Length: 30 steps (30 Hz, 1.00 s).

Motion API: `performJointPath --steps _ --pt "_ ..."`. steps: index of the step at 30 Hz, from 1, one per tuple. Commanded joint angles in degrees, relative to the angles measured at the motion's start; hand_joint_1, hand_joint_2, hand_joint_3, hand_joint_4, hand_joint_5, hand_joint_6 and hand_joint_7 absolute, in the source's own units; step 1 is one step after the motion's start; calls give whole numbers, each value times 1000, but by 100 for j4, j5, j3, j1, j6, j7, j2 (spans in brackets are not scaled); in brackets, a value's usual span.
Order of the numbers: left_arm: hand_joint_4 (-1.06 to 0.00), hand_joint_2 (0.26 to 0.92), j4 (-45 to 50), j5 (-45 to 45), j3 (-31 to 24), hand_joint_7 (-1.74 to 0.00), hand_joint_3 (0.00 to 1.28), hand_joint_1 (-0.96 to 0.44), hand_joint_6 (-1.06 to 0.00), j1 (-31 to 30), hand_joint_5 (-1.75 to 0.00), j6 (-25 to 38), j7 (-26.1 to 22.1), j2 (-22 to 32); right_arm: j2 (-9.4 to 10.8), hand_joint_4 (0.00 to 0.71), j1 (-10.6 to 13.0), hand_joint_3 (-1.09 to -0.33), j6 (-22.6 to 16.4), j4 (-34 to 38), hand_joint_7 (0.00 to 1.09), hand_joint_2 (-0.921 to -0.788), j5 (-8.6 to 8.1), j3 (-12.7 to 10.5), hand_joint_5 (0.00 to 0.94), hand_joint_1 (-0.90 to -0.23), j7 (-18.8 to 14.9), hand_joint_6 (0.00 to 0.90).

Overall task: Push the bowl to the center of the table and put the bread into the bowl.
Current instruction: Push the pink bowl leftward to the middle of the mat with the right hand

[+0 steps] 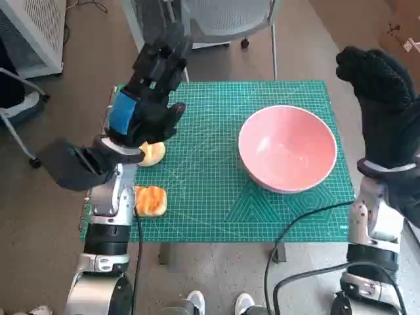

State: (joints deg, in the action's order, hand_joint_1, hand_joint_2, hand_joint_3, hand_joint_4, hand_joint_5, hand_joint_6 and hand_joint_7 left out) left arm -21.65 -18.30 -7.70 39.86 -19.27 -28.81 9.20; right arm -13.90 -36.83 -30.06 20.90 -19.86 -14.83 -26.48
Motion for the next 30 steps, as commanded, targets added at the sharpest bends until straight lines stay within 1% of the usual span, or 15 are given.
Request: performJointPath --steps 1,11,22,30 --pt "1 831 -67 -26 -28 -329 506 -601 1 123 1 -56 -51 19 -47 264 197 -726 104 -36 0 -921 28 11 0 -611 39 417" --pt "1 835 -103 2 -13 -344 494 -604 1 143 1 -65 -76 11 -58 265 279 -723 221 -192 1 -921 -2 -22 1 -614 99 418" --pt "1 839 -141 -12 -13 -345 486 -614 1 155 1 -79 -136 12 -55 266 351 -721 305 -317 1 -921 1 -28 1 -619 166 418" --pt "1 842 -177 -42 -29 -345 480 -616 1 175 1 -73 -186 14 -51 266 391 -714 349 -394 1 -921 23 -27 1 -654 224 419"
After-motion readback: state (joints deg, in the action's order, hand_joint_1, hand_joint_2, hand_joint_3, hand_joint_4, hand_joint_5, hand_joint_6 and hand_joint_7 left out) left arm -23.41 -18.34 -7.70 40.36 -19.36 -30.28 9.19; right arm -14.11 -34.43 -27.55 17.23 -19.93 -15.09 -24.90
